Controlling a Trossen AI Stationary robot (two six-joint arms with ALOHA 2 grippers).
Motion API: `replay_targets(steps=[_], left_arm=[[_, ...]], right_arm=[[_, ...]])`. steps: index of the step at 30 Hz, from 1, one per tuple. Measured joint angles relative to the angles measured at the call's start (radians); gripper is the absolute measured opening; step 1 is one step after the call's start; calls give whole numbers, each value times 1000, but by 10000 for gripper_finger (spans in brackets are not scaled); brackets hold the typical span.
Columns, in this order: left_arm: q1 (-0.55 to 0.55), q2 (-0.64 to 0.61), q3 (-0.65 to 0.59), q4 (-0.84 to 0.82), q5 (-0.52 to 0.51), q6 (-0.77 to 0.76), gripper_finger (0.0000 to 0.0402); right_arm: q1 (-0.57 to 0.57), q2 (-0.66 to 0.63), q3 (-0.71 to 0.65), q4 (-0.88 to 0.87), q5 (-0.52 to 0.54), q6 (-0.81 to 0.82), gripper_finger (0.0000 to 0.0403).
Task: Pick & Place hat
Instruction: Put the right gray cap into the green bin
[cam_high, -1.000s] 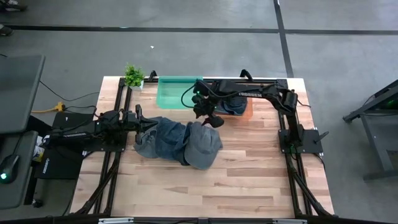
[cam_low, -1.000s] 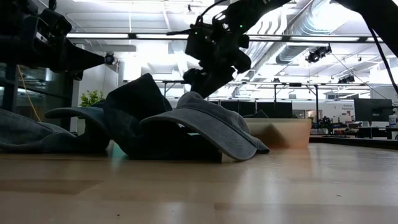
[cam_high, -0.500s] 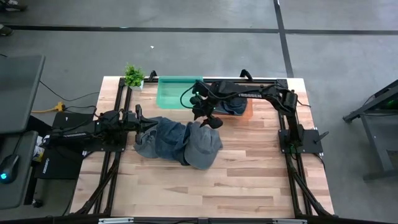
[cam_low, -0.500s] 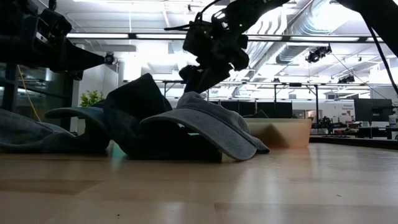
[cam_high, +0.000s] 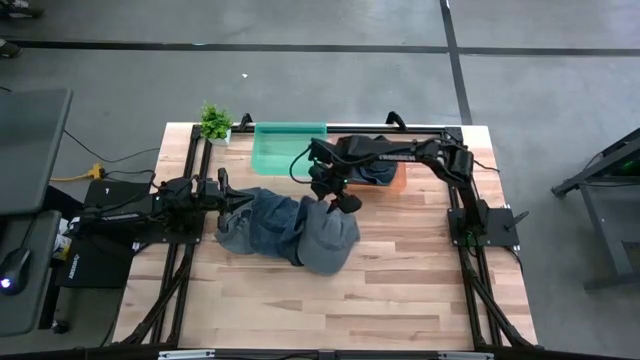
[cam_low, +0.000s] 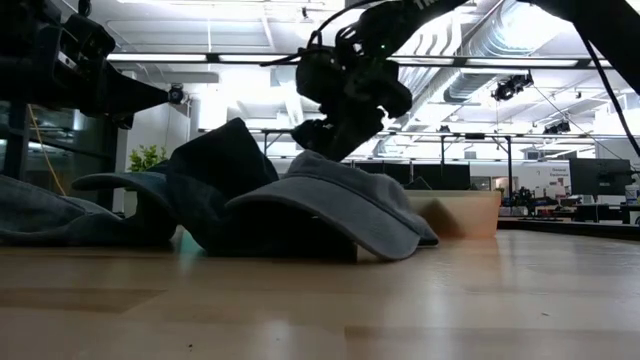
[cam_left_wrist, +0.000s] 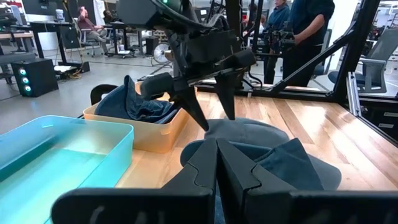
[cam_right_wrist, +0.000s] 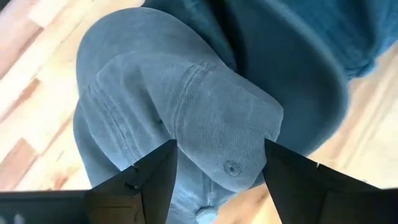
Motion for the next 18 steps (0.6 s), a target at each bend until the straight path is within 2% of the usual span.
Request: replay_targets(steps=[8, 18], left_arm=[[0, 0, 0, 0, 0, 0, 1], [0, 0, 0, 0, 0, 0, 1]], right_arm=[[13, -7, 0, -49, -44, 15, 193], [27, -7, 0, -117, -71, 32, 138]])
